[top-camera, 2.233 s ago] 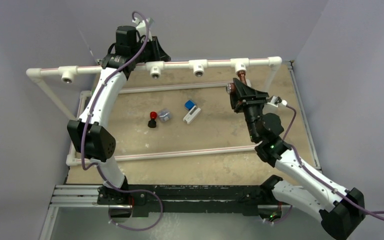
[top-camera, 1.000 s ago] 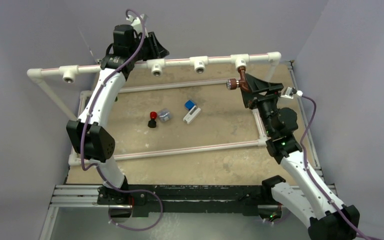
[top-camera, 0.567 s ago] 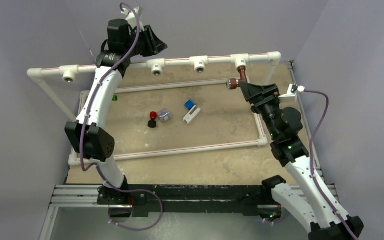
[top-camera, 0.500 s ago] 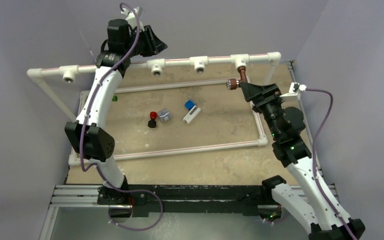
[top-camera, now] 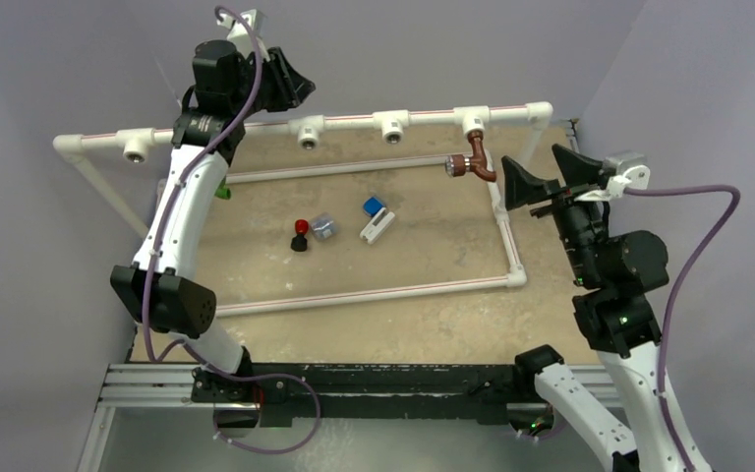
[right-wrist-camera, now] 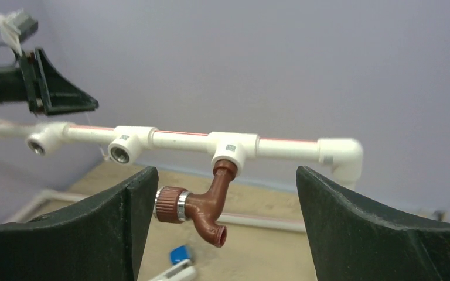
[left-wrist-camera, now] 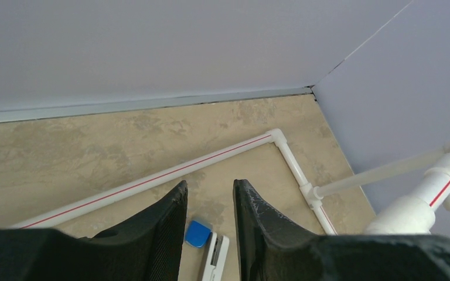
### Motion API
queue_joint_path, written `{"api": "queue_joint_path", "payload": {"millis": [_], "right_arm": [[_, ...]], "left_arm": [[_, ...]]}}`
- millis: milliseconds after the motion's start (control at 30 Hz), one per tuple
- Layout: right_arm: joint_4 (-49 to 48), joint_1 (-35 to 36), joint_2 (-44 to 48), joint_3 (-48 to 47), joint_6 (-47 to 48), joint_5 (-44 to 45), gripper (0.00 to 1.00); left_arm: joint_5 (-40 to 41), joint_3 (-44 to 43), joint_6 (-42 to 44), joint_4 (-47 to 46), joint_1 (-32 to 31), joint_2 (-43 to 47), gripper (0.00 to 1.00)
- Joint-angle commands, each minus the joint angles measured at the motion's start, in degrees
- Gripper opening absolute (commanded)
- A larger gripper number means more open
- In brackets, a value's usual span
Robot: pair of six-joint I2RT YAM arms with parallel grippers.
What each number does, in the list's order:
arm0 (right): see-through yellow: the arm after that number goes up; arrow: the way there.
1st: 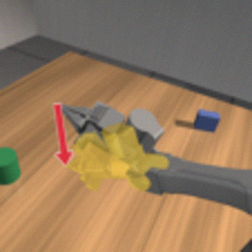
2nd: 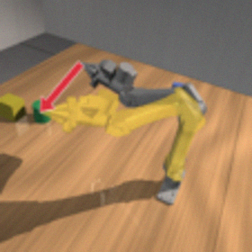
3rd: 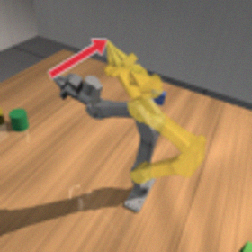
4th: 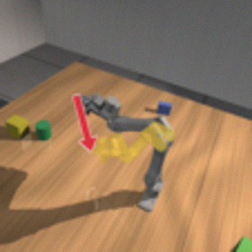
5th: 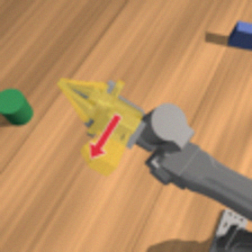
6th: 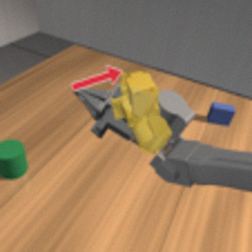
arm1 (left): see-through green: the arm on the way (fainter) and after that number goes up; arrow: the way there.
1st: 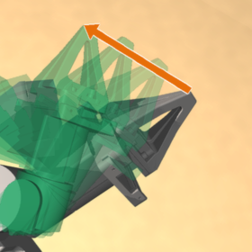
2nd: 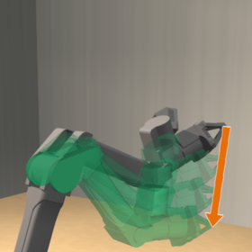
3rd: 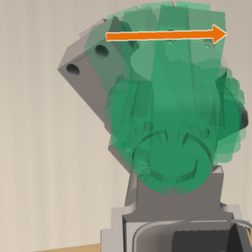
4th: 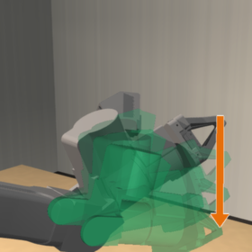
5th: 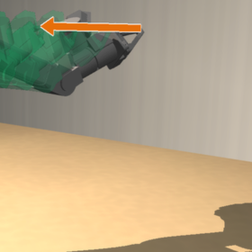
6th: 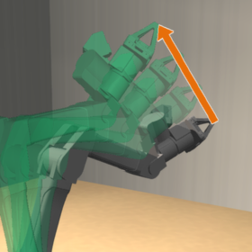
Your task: Install the water faucets
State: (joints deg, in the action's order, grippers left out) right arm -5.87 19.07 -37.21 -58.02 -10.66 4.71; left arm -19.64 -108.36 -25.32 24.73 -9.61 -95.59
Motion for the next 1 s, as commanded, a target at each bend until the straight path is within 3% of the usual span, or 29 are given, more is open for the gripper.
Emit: {"api": "queue_joint_path", "payload": {"millis": [0, 133, 433, 967], "right_arm": [[3.8, 0.0, -0.2, -4.3, 24.5, -11.5, 0.88], [10.4, 0.3, -1.2, -7.2, 39.0, -16.7, 0.89], [15.6, 3.1, -2.6, -7.5, 59.5, -17.6, 0.89], [13.4, 11.0, -8.2, -3.5, 76.8, -5.8, 0.86]], "left_arm": [[3.8, 3.2, 2.2, -3.2, 0.5, 5.2, 0.33], [5.1, 6.6, 2.8, -4.3, 0.5, 7.5, 0.33], [6.5, 10.6, 3.2, -5.0, 0.5, 9.7, 0.33], [8.1, 14.6, 2.8, -5.7, 0.5, 9.6, 0.33]]}}
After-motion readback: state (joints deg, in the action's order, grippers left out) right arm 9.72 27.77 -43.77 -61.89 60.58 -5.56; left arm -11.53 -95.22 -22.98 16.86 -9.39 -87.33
